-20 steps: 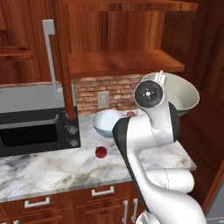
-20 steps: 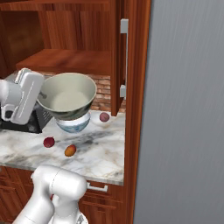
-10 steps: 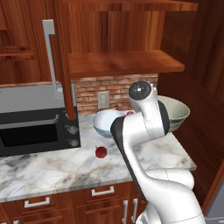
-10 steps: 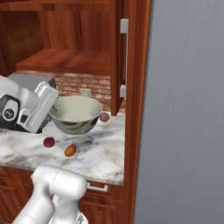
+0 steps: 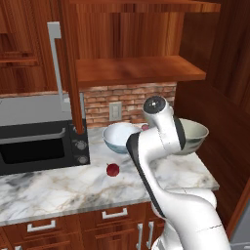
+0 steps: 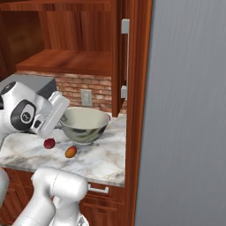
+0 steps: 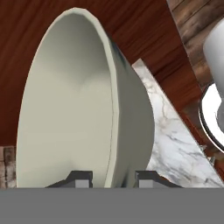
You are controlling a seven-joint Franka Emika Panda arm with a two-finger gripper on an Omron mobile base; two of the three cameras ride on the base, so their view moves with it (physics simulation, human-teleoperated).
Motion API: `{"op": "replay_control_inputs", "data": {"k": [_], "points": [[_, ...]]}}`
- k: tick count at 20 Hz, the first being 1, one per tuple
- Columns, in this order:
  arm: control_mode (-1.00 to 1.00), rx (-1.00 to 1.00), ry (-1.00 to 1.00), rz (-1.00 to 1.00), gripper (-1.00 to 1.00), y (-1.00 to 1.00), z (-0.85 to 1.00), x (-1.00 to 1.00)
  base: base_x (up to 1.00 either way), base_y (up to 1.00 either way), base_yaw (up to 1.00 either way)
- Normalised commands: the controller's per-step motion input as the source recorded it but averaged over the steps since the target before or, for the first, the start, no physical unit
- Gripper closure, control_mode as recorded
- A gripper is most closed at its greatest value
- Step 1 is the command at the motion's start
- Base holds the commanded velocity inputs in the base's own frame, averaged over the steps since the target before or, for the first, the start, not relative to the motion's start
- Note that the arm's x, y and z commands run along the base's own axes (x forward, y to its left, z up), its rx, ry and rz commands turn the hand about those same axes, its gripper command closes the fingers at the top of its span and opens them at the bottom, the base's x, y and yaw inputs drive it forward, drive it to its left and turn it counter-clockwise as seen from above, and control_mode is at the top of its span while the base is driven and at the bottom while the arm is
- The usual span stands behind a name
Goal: Pick both bowls and place them on the counter. Then place the mango in one bowl and place the pear in the other bowl.
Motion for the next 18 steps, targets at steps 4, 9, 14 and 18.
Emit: {"op": "replay_control_inputs", "data": {"k": [4, 9, 14, 18], "points": [[-1.00, 0.00, 0.00, 0.00, 1.00, -0.19, -0.62, 0.25, 0.00, 0.00, 0.00], [-1.00, 0.00, 0.00, 0.00, 1.00, -0.23, -0.54, 0.33, 0.00, 0.00, 0.00], [-1.00, -0.01, 0.00, 0.00, 1.00, -0.15, -0.47, 0.30, 0.00, 0.00, 0.00], [-1.00, -0.06, 0.00, 0.00, 1.00, -0.08, -0.46, 0.31, 0.00, 0.00, 0.00]]}}
